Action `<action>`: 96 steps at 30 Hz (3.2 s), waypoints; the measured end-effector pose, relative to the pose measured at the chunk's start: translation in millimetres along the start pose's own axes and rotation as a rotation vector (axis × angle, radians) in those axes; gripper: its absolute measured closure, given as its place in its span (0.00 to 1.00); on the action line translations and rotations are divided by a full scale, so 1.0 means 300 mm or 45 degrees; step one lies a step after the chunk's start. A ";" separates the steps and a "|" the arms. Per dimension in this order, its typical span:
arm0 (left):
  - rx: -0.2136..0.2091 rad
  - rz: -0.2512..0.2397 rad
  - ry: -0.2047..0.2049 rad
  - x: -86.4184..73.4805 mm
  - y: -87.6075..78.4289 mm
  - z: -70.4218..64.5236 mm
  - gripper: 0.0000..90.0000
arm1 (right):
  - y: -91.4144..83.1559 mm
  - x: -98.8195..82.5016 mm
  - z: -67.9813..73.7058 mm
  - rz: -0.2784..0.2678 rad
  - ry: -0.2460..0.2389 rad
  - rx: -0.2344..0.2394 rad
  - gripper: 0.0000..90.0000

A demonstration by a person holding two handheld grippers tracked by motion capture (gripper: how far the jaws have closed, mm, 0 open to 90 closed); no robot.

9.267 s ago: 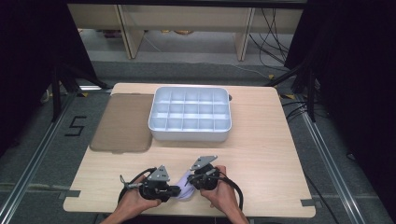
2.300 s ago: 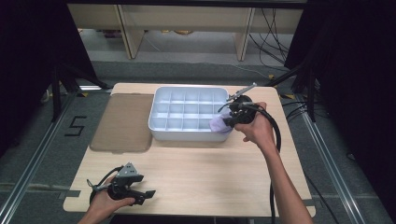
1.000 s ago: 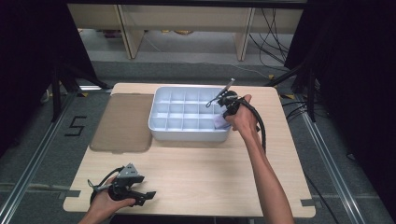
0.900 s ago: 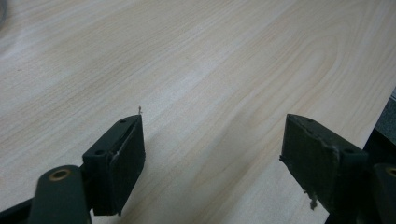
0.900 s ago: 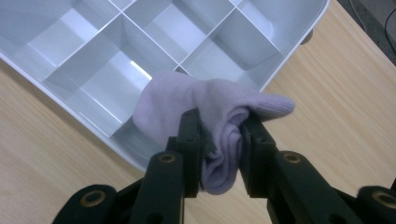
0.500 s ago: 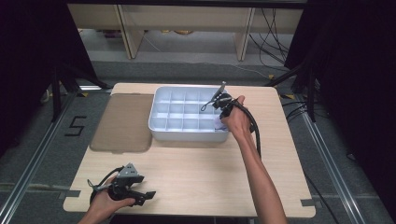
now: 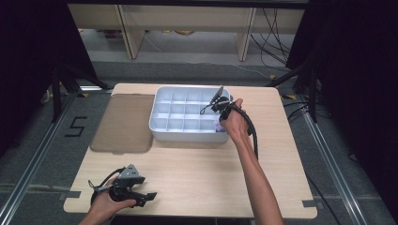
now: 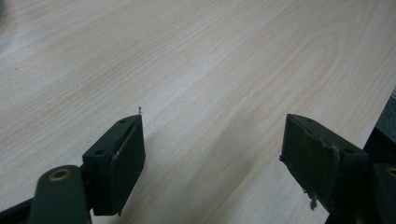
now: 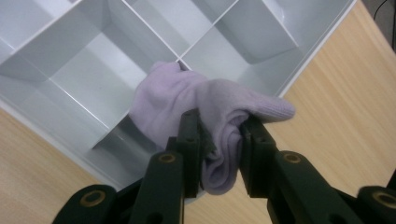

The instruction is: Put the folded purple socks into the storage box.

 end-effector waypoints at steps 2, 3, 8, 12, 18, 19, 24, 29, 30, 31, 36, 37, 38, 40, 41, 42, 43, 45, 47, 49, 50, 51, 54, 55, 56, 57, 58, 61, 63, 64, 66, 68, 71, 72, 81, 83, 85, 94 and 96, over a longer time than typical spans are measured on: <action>-0.001 -0.002 -0.003 0.000 0.001 0.001 0.24 | 0.014 -0.005 0.002 0.003 -0.001 0.008 0.81; 0.001 -0.004 -0.008 0.000 0.001 0.002 0.24 | 0.016 -0.005 0.002 0.001 -0.003 0.005 0.81; 0.003 -0.008 -0.031 -0.001 0.010 -0.005 0.24 | 0.025 -0.006 0.006 -0.004 -0.008 -0.002 0.81; 0.000 0.002 -0.004 -0.002 0.007 -0.005 0.24 | 0.038 -0.008 0.013 0.013 -0.049 -0.023 0.81; 0.006 0.001 -0.008 -0.002 0.011 -0.003 0.24 | 0.052 -0.012 0.023 0.029 -0.052 -0.012 0.81; 0.005 0.008 -0.014 -0.004 0.012 -0.006 0.24 | 0.055 -0.013 0.022 0.029 -0.061 -0.012 0.80; -0.008 0.015 0.009 -0.004 0.012 -0.011 0.24 | 0.074 -0.016 0.037 0.015 -0.016 0.033 0.78; -0.002 0.008 -0.002 -0.004 0.008 -0.005 0.24 | 0.062 -0.002 0.042 -0.055 0.051 0.103 0.73; -0.002 0.007 -0.002 -0.004 0.008 -0.005 0.24 | 0.056 0.002 0.036 -0.070 0.067 0.106 0.73; -0.004 0.010 -0.001 -0.004 0.008 -0.006 0.24 | 0.047 0.007 0.034 -0.089 0.085 0.117 0.73; -0.007 0.001 -0.024 -0.004 0.012 -0.013 0.24 | 0.015 0.021 0.019 -0.146 0.118 0.141 0.69; -0.007 -0.007 -0.033 -0.002 0.014 -0.014 0.24 | 0.006 0.019 0.017 -0.141 0.127 0.153 0.68; -0.006 -0.006 -0.029 -0.002 0.013 -0.013 0.24 | 0.003 0.019 0.017 -0.139 0.137 0.157 0.68; -0.005 -0.005 -0.016 -0.001 0.011 -0.011 0.24 | -0.006 0.022 0.012 -0.170 0.144 0.161 0.77; -0.005 -0.005 -0.016 -0.001 0.011 -0.011 0.24 | -0.009 0.021 0.013 -0.173 0.143 0.174 0.83; -0.005 -0.003 -0.017 -0.001 0.012 -0.010 0.24 | -0.010 0.018 0.013 -0.170 0.133 0.181 0.86; -0.001 0.017 -0.007 -0.005 0.010 -0.007 0.24 | -0.007 0.017 0.016 -0.170 0.142 0.187 0.88; 0.001 0.019 -0.001 -0.006 0.009 -0.007 0.24 | 0.004 0.013 0.016 -0.166 0.122 0.189 0.92; 0.002 0.010 -0.009 -0.005 0.011 -0.008 0.24 | 0.023 0.003 0.017 -0.135 0.126 0.195 0.93; -0.002 0.001 -0.016 -0.003 0.012 -0.010 0.24 | 0.042 -0.004 0.016 -0.116 0.131 0.195 0.93; -0.002 0.001 -0.016 -0.003 0.012 -0.010 0.24 | 0.050 -0.007 0.015 -0.106 0.128 0.196 0.94; 0.009 0.013 -0.005 -0.006 0.011 -0.003 0.24 | 0.056 -0.007 0.016 -0.107 0.132 0.196 0.94; 0.008 0.012 -0.007 -0.006 0.011 -0.005 0.24 | 0.073 -0.012 0.018 -0.079 0.126 0.210 0.94; -0.003 0.003 -0.028 -0.005 0.014 -0.012 0.24 | 0.080 -0.013 0.021 -0.073 0.121 0.222 0.94; -0.006 0.001 -0.029 -0.005 0.013 -0.014 0.24 | 0.088 -0.013 0.026 -0.073 0.132 0.218 0.94; -0.002 0.015 0.002 -0.007 0.010 -0.009 0.24 | 0.094 -0.014 0.033 -0.066 0.141 0.219 0.94; 0.005 0.015 0.000 -0.007 0.011 -0.007 0.24 | 0.105 -0.015 0.040 -0.051 0.126 0.224 0.94; -0.008 0.006 -0.034 -0.006 0.013 -0.014 0.24 | 0.120 -0.009 0.056 -0.048 0.124 0.238 0.94; -0.005 0.017 -0.001 -0.008 0.008 -0.008 0.24 | 0.127 -0.007 0.059 -0.049 0.126 0.239 0.94; -0.006 0.026 -0.001 -0.009 0.008 -0.008 0.24 | 0.130 -0.007 0.060 -0.043 0.123 0.244 0.94; 0.000 0.019 -0.023 -0.010 0.013 -0.009 0.24 | 0.138 -0.010 0.066 -0.033 0.123 0.260 0.95; 0.016 0.015 -0.004 -0.008 0.010 -0.005 0.24 | 0.143 -0.009 0.069 -0.036 0.133 0.271 0.94; -0.004 0.009 -0.016 -0.007 0.008 -0.011 0.24 | 0.133 -0.007 0.064 -0.045 0.130 0.291 0.93; -0.004 0.009 -0.016 -0.007 0.008 -0.011 0.24 | 0.119 -0.007 0.062 -0.064 0.185 0.274 0.92; -0.002 -0.009 -0.022 -0.001 0.009 -0.013 0.24 | 0.048 -0.004 0.023 -0.186 0.258 0.291 0.80; -0.004 -0.011 -0.037 -0.001 0.009 -0.014 0.24 | 0.042 -0.002 0.018 -0.208 0.278 0.305 0.77; 0.000 -0.009 -0.019 0.000 0.007 -0.011 0.24 | 0.031 0.000 0.011 -0.233 0.288 0.288 0.73; 0.004 0.010 -0.008 -0.004 0.006 -0.008 0.24 | -0.025 0.014 0.019 -0.331 0.291 0.295 0.63; 0.000 0.011 -0.006 -0.004 0.005 -0.008 0.24 | -0.037 0.014 0.021 -0.350 0.290 0.297 0.61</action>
Point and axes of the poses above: each handheld gripper's, and its own axes: y roughly forward along the jaws, x roughly out of its top, z roughly to its left, the point moved 9 cm from there along y, roughly forward along the jaws, and after that the axes turned 2 degrees about -x, right-handed, at the moved point
